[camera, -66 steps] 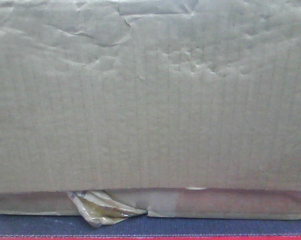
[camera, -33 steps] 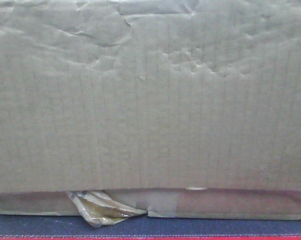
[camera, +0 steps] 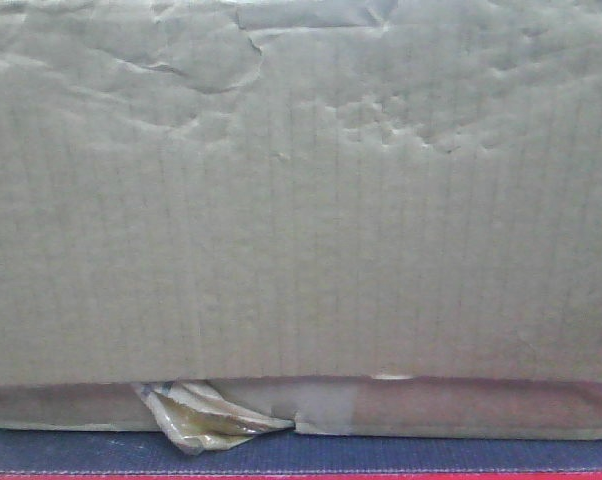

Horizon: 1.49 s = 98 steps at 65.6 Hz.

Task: Stack two boxes on right shelf middle

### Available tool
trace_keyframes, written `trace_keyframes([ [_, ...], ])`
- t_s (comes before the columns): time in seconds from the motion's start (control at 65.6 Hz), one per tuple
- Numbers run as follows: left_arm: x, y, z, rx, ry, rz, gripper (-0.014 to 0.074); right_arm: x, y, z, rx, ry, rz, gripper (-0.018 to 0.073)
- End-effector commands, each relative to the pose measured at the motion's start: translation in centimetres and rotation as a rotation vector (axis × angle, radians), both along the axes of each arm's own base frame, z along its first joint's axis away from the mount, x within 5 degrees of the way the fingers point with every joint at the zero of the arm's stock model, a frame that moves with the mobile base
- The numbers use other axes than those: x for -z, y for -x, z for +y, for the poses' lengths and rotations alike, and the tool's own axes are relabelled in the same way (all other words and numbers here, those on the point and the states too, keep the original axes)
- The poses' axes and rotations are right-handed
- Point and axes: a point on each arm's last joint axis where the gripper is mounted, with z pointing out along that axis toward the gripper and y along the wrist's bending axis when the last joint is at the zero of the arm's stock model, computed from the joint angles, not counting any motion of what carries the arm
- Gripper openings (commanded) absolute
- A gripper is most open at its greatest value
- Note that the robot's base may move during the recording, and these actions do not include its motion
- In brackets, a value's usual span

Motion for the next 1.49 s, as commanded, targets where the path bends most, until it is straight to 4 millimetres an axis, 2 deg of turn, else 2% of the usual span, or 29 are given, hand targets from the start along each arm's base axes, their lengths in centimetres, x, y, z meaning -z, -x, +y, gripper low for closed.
trace_keyframes([
  [0.0, 0.6, -0.2, -0.2, 0.023, 0.009, 0.025, 0.0329, -0.1, 0.0, 0.0, 0.005, 0.007, -0.016, -0.0161],
  [0.381, 3.6, -2.1, -1.3, 0.045, -0.015, 0.119, 0.0329, 0.0, 0.0, 0.0, 0.004, 0.006, -0.008, -0.0161],
  [0.868, 3.7, -2.1, -1.4, 0.051, -0.008, 0.127, 0.0329, 0.0, 0.0, 0.0, 0.002, -0.001, 0.013, -0.0161],
  [0.929, 3.7, -2.1, -1.4, 0.065, -0.013, 0.128, 0.0329, -1.0, 0.2, 0.1, -0.004, -0.026, 0.002, -0.0161],
  [1.036, 3.7, -2.1, -1.5, 0.068, -0.011, 0.13, 0.0329, -4.8, 1.3, 0.3, -0.02, -0.027, 0.0, -0.0161],
  [1.158, 3.7, -2.2, -1.3, 0.062, -0.01, 0.13, 0.0329, -9.6, 1.8, 0.6, -0.041, -0.032, 0.125, -0.0161],
  [1.31, 3.7, -2.3, -0.7, 0.045, -0.008, 0.128, 0.0329, -14.1, 0.3, 0.6, -0.057, -0.044, 0.292, -0.0161],
  [1.478, 3.2, -2.4, 0.2, 0.018, 0.006, 0.119, 0.0329, -16.7, -2.2, 0.4, -0.064, -0.064, 0.347, -0.0161],
])
